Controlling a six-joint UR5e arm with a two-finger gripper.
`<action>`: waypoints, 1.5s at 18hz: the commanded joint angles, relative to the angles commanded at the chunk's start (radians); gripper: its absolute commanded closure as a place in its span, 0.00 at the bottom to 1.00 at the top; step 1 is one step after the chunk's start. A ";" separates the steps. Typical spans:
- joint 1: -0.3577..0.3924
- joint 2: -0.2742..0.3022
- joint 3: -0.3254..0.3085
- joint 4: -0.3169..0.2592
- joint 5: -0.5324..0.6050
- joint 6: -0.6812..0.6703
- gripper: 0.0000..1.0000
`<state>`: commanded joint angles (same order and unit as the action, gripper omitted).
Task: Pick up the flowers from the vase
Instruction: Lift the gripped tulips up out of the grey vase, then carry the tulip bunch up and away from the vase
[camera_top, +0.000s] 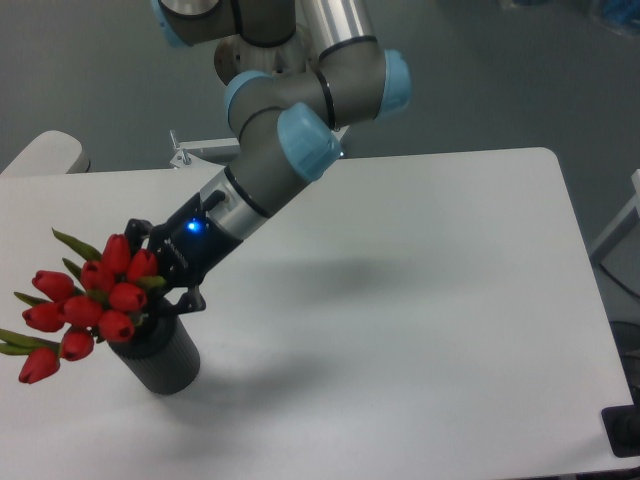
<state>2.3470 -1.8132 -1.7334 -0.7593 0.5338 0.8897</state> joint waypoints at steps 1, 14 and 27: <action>0.000 0.006 0.006 0.000 0.000 0.000 0.68; 0.060 0.063 0.141 0.000 -0.084 -0.207 0.68; 0.256 0.045 0.123 -0.002 -0.106 -0.148 0.68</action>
<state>2.6030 -1.7685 -1.6107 -0.7608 0.4280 0.7422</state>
